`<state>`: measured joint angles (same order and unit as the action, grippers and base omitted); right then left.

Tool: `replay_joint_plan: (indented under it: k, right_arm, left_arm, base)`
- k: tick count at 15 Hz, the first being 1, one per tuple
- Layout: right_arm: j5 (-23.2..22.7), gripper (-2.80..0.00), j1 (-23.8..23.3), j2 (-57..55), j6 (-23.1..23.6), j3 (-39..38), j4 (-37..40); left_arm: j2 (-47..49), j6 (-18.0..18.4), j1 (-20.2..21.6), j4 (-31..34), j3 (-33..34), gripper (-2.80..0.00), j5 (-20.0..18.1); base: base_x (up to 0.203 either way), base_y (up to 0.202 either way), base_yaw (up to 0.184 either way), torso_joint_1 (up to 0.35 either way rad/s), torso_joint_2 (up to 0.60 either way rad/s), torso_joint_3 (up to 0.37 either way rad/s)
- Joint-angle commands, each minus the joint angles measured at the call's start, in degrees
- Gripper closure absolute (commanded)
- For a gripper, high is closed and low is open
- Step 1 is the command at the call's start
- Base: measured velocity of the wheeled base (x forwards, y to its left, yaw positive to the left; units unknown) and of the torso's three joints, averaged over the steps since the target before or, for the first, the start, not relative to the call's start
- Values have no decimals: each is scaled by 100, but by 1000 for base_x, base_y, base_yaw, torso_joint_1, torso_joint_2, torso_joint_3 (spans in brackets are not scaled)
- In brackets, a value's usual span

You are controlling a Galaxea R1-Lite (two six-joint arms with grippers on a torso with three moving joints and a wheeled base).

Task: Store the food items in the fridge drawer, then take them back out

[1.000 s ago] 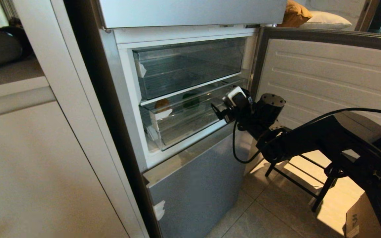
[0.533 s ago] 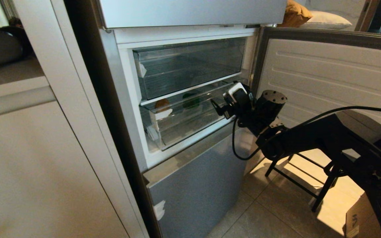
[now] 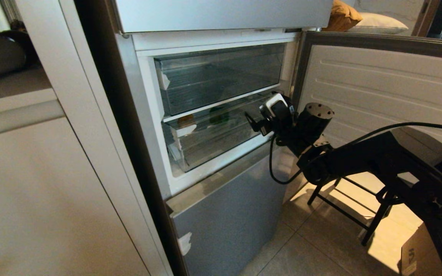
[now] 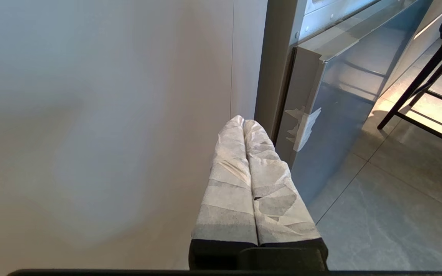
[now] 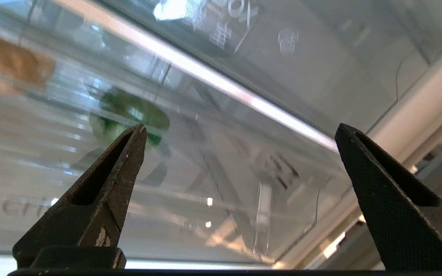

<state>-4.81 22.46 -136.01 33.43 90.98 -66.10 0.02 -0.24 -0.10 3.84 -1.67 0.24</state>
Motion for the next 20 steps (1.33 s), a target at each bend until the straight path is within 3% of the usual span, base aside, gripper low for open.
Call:
replay_joint_plan:
  k: [1, 15, 20]
  right_arm:
    - [-39, -280, 12, 55, 21, -164, -45]
    - [-159, -280, -13, -724, -64, 1191, 376]
    - [-161, -280, -21, -813, -64, 1350, 388]
  left_arm:
    - [-2, -2, 1, 3, -9, 0, 2]
    - [-2, -2, 1, 3, 0, 0, 3]
    - [-2, -2, 1, 3, -2, 0, 2]
  base:
    - [0, 0, 0, 0, 0, 0]
    - [0, 0, 0, 0, 0, 0]
    - [0, 0, 0, 0, 0, 0]
